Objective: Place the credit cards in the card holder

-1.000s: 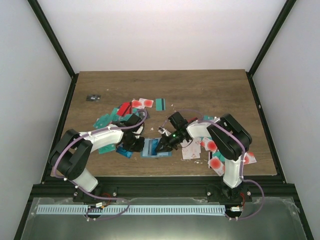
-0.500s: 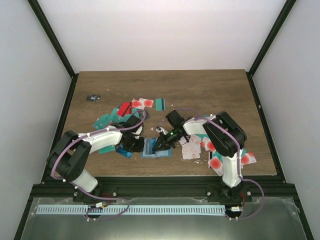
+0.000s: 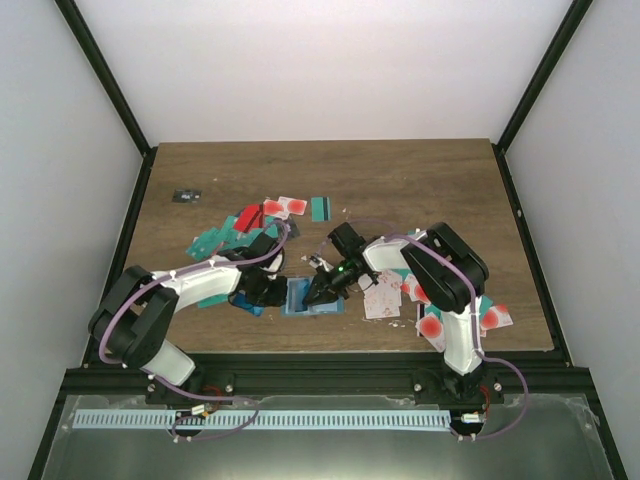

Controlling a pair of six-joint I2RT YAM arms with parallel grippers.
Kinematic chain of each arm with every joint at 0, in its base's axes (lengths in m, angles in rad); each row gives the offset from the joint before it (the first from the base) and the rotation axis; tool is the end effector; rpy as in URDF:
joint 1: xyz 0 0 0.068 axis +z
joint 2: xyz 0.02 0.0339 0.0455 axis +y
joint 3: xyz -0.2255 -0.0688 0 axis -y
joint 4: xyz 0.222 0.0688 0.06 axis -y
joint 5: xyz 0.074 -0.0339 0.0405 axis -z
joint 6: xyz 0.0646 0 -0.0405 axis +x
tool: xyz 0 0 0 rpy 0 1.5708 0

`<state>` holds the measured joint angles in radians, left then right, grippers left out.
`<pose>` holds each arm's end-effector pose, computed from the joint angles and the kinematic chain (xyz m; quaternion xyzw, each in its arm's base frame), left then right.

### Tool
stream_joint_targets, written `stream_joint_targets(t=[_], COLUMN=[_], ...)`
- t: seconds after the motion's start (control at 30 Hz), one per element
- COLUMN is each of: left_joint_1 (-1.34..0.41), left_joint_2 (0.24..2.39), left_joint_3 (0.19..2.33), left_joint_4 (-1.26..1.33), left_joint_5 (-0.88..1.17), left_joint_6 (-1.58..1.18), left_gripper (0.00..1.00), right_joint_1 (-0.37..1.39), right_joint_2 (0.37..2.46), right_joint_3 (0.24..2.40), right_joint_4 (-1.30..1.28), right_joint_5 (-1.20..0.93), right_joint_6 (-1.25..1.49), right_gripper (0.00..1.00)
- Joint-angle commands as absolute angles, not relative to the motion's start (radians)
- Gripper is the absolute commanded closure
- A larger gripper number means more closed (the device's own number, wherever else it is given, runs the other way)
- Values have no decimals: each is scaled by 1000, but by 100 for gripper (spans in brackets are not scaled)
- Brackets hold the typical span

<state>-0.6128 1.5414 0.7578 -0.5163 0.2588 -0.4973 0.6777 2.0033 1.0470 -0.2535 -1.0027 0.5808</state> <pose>0.1946 -0.1570 0.0932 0.0741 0.9799 -0.1792 0.0464 0.2229 0.2493 0.0697 0.1280 -0.8575 -0.4749 0.1510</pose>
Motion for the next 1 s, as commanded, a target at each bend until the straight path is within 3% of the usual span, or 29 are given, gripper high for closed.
stream_joint_targets(t=[0.0, 0.33, 0.53, 0.97], left_joint_1=[-618, -620, -620, -620], left_joint_2=[1546, 1460, 1426, 1505], left_joint_3=[738, 780, 775, 772], left_joint_4=[-537, -635, -658, -566], left_joint_5=[302, 260, 240, 259], left_joint_6=[-509, -505, -514, -522], left_gripper=[85, 83, 83, 83], right_joint_1=[701, 701, 701, 713], right_joint_2=[2032, 1988, 1956, 2004], right_joint_3=[1082, 1145, 1180, 1223], right_joint_4=[-239, -405, -509, -513], right_joint_5=[-977, -884, -823, -810], right_joint_6=[595, 516, 469, 489], right_gripper=[97, 77, 58, 54])
